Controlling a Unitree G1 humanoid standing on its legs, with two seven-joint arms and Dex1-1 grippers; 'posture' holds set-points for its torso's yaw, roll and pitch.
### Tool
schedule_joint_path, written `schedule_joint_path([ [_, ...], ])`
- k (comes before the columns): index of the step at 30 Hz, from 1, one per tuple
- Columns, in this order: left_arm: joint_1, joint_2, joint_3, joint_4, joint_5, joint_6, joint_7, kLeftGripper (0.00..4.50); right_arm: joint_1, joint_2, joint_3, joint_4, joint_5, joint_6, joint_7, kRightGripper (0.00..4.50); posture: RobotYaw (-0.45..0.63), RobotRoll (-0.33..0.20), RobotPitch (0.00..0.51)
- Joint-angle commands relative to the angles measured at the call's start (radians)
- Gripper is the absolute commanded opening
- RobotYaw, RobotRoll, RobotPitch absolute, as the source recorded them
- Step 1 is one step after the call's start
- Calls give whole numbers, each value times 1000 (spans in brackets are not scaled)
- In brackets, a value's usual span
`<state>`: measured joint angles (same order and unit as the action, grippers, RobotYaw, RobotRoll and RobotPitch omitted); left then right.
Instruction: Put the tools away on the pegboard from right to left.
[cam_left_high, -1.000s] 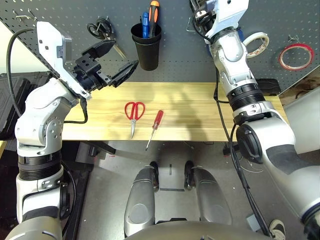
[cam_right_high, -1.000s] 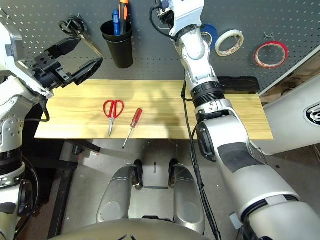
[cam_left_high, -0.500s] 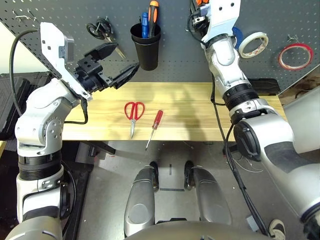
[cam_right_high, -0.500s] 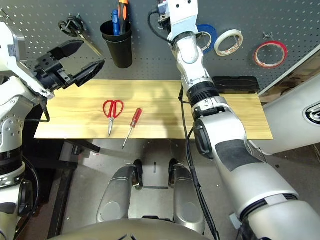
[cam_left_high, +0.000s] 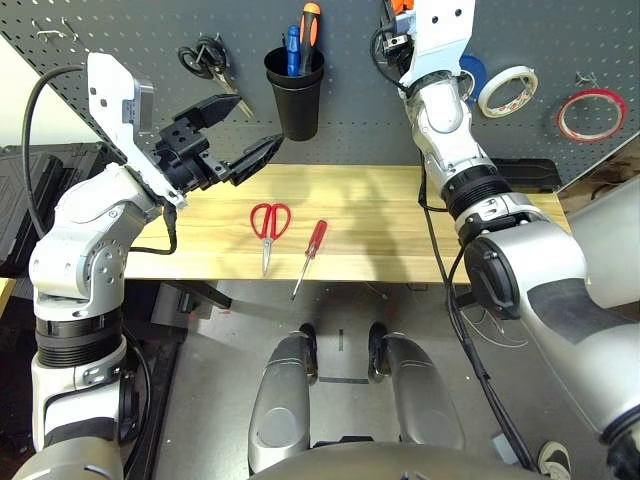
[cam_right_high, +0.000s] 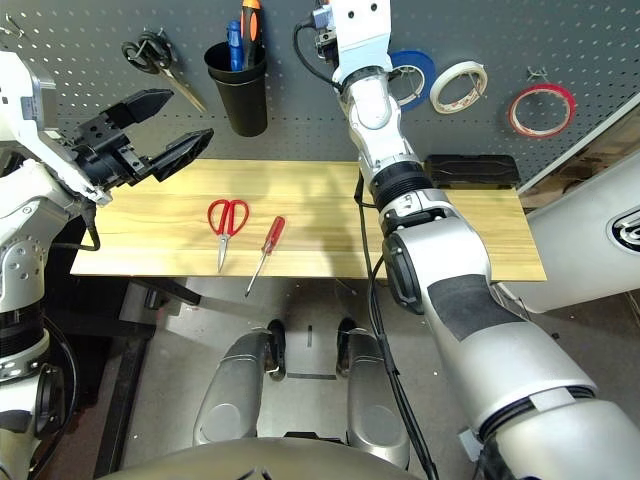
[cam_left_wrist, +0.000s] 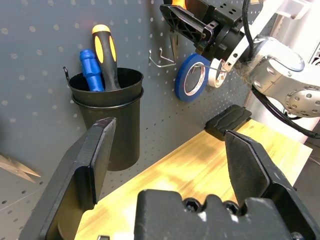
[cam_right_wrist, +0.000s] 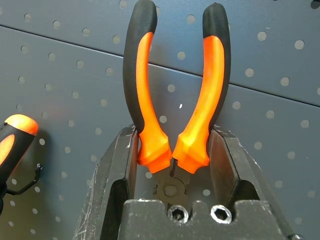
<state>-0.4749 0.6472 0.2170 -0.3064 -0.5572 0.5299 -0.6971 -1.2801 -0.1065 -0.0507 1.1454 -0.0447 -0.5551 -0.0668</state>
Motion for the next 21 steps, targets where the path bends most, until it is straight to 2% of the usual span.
schedule_joint_path([
  [1,3,6,-4,-13,-7,0,-5,4500,-8,-1,1,42,-14,0,11,2192,131,0,206],
  [21,3,3,-9,-15,-6,-2,-6,4500,9,7,-22,78,3,35,43,2192,131,0,209],
])
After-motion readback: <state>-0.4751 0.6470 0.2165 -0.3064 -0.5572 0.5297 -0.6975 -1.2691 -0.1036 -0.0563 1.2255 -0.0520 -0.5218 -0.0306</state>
